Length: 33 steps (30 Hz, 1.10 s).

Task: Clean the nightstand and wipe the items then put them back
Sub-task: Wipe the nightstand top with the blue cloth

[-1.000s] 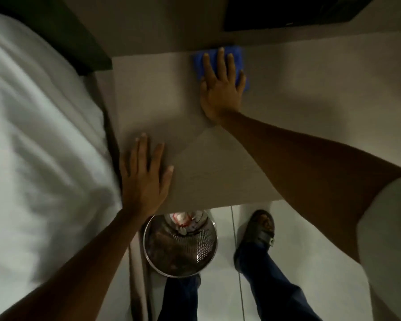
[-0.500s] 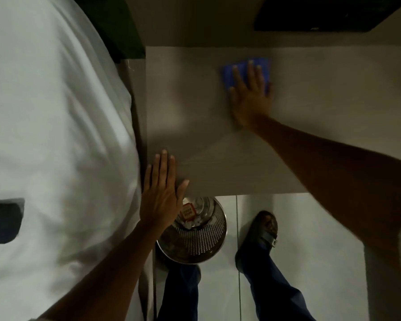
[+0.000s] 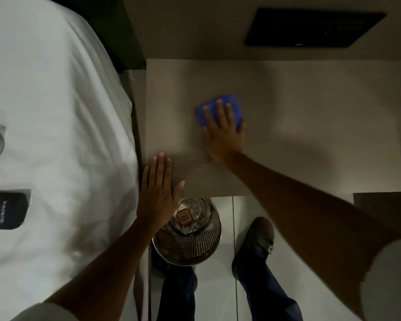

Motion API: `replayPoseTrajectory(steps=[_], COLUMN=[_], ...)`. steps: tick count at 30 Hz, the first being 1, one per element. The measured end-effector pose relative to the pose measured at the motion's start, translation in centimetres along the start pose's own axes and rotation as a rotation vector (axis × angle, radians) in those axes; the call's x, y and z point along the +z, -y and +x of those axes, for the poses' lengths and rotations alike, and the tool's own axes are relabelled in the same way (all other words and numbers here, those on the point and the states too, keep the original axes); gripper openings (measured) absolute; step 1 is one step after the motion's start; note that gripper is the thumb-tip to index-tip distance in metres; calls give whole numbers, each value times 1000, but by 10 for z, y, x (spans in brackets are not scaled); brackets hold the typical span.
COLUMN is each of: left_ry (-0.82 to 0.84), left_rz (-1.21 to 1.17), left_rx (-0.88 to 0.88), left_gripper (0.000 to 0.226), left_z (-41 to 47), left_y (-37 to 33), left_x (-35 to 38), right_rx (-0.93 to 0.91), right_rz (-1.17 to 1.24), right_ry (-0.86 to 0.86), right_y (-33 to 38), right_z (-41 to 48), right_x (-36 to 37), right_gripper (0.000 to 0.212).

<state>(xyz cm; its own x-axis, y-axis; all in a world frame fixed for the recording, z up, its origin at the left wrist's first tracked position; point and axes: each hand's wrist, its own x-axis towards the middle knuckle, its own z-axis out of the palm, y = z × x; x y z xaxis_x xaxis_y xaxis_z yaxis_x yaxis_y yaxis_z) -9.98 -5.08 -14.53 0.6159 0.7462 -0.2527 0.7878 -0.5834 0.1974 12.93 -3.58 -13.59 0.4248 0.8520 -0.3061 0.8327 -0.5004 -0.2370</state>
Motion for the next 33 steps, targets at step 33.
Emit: replayPoseTrajectory(steps=[33], left_ry=[46], left_rz=[-479], left_rx=[-406], left_gripper=[88], left_z=[-72], left_y=[-13], left_x=[-14], right_rx=[-456], right_rz=[-98], right_ry=[137], right_y=[66], right_z=[-125], right_x=[51], right_gripper=[69])
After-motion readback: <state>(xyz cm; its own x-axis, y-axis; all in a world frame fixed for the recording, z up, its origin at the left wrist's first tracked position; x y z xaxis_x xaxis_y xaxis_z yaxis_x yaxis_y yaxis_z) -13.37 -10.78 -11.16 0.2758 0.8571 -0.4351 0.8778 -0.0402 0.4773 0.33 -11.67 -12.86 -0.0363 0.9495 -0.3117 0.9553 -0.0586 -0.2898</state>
